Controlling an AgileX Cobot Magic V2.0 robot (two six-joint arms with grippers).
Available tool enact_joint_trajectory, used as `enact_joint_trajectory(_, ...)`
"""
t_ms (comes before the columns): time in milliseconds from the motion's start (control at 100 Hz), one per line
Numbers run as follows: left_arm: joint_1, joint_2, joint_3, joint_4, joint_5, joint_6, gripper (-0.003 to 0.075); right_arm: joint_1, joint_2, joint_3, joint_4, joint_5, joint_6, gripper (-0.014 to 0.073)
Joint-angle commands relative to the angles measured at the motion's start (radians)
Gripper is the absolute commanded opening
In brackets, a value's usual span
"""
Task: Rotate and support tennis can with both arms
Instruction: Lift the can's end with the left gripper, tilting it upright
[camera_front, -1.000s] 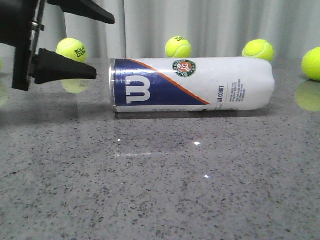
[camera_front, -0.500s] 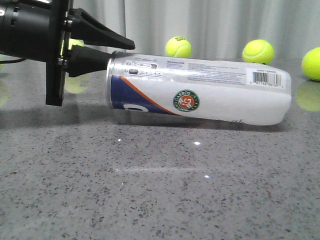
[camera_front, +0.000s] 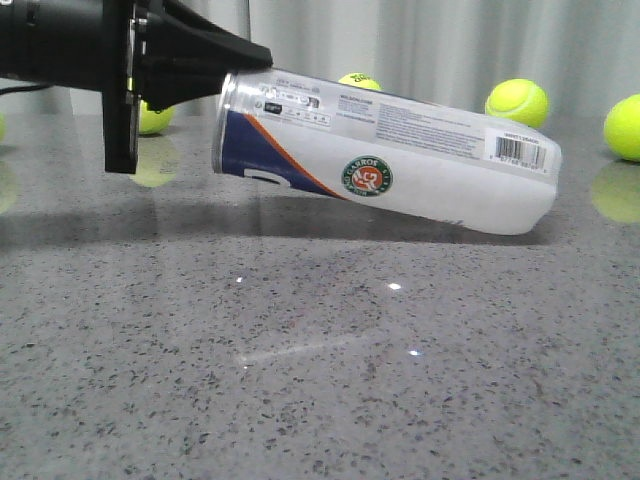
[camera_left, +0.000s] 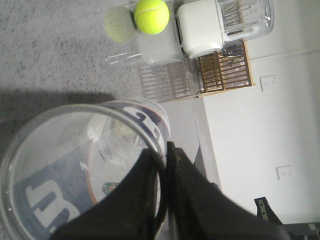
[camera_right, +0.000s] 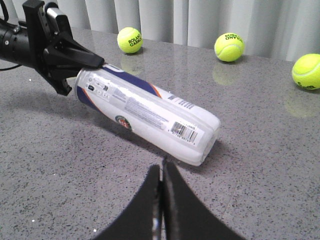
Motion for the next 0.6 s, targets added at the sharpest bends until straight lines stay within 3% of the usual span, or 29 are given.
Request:
enact_joint_trajectory(0,-0.008,-0.084,-0.069,-0.031,0.094,0.014,-0.0019,-0.007,0.01,-0.025,0.005,-0.072,-0.004,-0.0069)
enact_joint_trajectory(260,-0.008,-0.27,-0.23,0.234,-0.117,-0.085,-0.0019,-0.007,0.01,-0.025,0.005,-0.072,-0.004,-0.0069)
enact_joint_trajectory(590,-0.054,-0.337,-0.521,0.866,-0.132,-0.448,-0.0019,-0.007,0.01,-0.025,0.005,-0.072,-0.004,-0.0069)
